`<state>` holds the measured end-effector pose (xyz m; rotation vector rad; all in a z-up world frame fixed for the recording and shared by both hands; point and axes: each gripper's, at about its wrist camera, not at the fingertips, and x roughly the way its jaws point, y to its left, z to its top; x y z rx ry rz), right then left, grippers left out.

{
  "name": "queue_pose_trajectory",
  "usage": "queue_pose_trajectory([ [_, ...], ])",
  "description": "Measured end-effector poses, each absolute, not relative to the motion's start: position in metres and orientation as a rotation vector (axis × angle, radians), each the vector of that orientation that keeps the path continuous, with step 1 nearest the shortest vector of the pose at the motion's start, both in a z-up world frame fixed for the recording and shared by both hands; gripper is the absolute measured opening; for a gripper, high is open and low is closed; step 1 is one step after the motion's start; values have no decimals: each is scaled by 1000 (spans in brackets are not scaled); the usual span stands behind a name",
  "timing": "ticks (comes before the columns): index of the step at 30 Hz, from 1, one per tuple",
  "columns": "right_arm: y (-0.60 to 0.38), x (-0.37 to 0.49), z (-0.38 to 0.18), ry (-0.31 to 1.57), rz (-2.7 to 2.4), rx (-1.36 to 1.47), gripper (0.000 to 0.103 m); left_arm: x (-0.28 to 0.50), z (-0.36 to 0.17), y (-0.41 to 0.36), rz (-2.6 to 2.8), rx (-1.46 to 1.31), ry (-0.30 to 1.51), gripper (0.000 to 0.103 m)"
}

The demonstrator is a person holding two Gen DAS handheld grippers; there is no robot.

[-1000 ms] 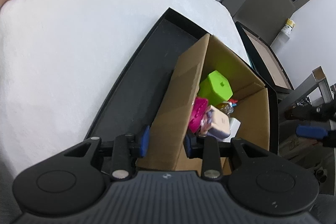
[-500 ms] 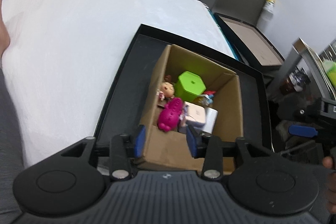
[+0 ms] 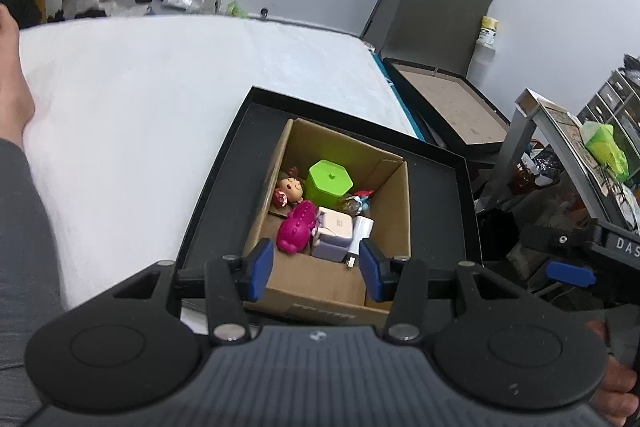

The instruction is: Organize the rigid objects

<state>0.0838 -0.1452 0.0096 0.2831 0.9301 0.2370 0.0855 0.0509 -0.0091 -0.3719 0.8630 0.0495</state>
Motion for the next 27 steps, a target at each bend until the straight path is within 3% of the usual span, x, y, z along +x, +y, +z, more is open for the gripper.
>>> queue_pose_trajectory([
  [20,-139,23,36,803,225,110,103,31,24,25,1,-256,799,46],
  [23,-136,20,37,800,189,67,103,26,24,28,0,-255,801,57],
  [27,-135,13,35,804,172,57,103,24,21,30,-1,-240,820,65],
])
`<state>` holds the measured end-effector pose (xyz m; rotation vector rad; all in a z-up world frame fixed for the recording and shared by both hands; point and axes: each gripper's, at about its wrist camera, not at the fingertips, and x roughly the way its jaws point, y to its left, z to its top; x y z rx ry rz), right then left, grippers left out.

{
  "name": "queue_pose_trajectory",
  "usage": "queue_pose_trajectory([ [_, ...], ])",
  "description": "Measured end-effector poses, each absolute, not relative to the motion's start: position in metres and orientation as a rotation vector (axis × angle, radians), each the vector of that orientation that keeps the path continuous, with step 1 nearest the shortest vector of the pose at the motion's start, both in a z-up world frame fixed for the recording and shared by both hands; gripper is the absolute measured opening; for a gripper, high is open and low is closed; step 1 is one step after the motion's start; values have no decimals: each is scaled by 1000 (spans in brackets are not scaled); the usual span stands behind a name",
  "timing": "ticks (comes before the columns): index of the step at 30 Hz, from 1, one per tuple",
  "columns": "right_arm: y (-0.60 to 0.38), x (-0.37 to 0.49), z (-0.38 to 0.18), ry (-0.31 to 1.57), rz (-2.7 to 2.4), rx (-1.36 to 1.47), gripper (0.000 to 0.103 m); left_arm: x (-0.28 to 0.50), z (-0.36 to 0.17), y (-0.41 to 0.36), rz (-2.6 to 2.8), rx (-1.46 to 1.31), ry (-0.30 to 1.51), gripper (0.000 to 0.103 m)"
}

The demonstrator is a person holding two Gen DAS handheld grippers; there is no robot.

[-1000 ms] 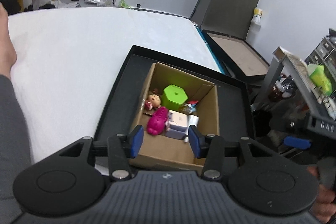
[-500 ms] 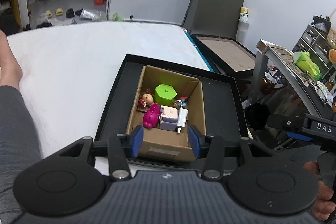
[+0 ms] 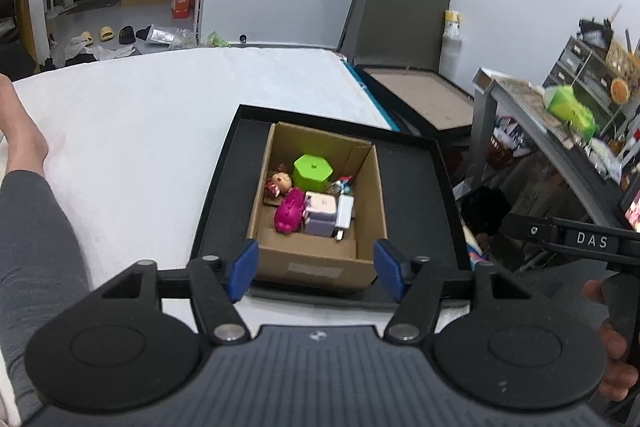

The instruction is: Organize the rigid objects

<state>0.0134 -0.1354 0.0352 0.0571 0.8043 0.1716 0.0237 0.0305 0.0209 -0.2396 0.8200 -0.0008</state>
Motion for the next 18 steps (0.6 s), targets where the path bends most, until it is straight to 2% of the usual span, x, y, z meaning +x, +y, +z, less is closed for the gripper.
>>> queue_pose_trajectory([
  [5,-131,5,29,820,129,35,103,21,16,26,-39,-211,855,76],
  [18,-126,-15,12,852,74,6,103,9,-2,26,-44,-203,894,85],
])
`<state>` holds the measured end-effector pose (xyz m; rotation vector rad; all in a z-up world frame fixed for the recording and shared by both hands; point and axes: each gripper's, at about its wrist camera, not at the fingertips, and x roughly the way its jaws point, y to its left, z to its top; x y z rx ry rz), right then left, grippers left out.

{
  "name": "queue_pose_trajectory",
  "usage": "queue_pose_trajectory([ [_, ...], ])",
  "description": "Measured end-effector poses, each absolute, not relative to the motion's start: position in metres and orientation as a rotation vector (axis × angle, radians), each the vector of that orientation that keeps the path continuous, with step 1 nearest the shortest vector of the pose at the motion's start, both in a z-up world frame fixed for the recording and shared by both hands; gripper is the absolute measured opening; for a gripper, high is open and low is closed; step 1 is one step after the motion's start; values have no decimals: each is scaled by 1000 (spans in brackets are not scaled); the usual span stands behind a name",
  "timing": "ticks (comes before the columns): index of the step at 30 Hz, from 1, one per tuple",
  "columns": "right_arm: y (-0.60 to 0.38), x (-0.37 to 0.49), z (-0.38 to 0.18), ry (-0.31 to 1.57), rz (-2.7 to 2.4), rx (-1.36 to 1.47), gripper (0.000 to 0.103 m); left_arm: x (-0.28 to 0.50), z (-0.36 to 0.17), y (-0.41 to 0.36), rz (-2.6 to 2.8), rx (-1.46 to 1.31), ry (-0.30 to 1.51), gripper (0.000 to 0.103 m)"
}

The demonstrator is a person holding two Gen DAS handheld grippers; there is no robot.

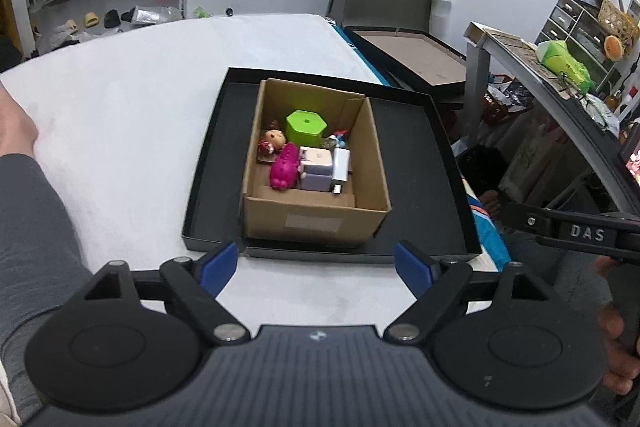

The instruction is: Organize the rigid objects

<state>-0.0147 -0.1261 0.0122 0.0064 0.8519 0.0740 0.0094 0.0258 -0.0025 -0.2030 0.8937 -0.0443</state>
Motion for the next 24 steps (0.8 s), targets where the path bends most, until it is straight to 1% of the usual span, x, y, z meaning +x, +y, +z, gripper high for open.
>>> queue_pose_trajectory([
  [12,-121,-22,3,864,105,5,103,10,-9,26,-15,-194,926,86],
  [13,-121,-22,3,865,106,8,103,10,-9,25,-18,-191,929,88],
  [14,-121,-22,3,865,109,10,103,10,-9,24,-19,-188,930,92],
  [16,-120,-22,1,867,111,10,103,10,-9,22,-16,-181,930,95],
  [24,-123,-27,-3,883,128,34,103,7,-9,17,-13,-155,932,96],
])
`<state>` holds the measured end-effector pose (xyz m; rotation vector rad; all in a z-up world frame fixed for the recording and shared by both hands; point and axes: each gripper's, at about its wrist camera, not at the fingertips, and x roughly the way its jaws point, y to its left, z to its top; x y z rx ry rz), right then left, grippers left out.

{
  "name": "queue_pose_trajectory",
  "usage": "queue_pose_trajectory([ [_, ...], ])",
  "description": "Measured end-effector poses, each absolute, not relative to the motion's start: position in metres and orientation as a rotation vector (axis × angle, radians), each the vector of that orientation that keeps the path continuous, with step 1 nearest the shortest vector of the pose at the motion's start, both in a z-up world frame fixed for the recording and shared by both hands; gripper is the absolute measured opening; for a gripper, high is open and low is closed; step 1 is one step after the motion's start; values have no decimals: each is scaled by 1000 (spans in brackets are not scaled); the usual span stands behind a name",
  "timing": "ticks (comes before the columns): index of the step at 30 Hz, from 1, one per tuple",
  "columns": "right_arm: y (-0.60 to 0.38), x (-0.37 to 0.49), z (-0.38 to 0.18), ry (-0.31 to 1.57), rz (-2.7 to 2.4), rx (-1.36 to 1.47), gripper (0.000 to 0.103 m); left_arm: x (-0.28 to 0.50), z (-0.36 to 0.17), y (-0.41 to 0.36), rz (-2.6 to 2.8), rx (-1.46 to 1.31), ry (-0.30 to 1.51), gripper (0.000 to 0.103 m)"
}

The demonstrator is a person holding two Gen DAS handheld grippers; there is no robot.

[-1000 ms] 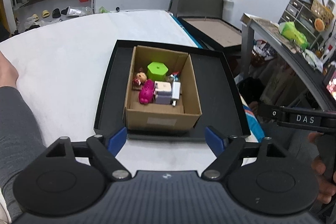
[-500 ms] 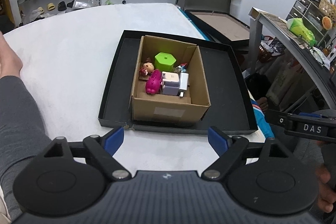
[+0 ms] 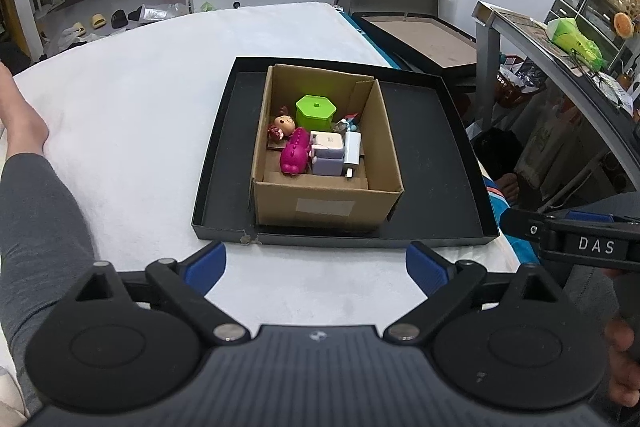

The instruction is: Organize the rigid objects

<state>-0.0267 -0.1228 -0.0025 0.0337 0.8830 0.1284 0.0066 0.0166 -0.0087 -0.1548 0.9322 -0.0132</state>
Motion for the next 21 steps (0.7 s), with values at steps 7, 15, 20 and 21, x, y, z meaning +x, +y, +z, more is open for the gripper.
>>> queue_pose_trajectory([
  [7,-120,-27,-3,879,142,28,103,4,-10,17,-4,-158,935,96],
  [15,-120,-27,-4,885,143,24,103,3,-11,19,-4,-163,935,96],
  [20,-121,-27,-4,884,139,27,103,3,-10,18,-7,-157,932,96],
  [21,-121,-27,-4,884,139,27,103,3,-10,18,-7,-158,933,96],
])
